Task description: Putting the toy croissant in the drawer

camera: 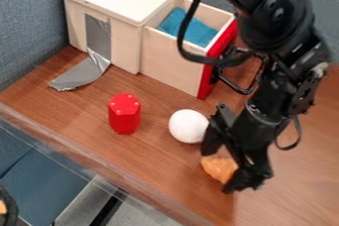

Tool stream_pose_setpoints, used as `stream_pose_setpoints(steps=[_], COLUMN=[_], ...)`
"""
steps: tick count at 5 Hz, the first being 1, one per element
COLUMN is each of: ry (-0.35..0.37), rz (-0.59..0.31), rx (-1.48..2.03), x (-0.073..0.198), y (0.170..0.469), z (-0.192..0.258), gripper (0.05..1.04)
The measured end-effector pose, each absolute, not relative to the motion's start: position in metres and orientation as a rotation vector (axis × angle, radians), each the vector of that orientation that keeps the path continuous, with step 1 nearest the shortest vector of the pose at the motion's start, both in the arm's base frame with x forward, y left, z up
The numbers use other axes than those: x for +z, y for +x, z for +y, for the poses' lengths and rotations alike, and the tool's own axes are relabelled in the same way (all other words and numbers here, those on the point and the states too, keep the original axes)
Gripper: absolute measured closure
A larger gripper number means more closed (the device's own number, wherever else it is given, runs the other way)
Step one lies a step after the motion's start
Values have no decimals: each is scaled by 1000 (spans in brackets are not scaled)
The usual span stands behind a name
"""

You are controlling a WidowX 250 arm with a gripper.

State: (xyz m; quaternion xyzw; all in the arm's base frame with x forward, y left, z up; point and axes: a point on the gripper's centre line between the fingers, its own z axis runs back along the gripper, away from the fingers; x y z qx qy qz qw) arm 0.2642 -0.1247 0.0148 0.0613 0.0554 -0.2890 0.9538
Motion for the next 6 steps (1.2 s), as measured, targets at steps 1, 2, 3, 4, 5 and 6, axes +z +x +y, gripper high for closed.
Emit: stream_pose_setpoints(steps=[1, 2, 3, 4, 5, 6], ry=[112, 102, 99, 86, 75, 48], rz=[127, 124, 126, 108, 87, 6], rx=[-573, -579, -578, -580, -587, -625], x=[4, 2, 2, 4, 16, 50], y=[265, 268, 267, 266, 263, 261], z=[-119, -119, -118, -119, -123, -137], gripper=[135, 411, 502, 502, 502, 503])
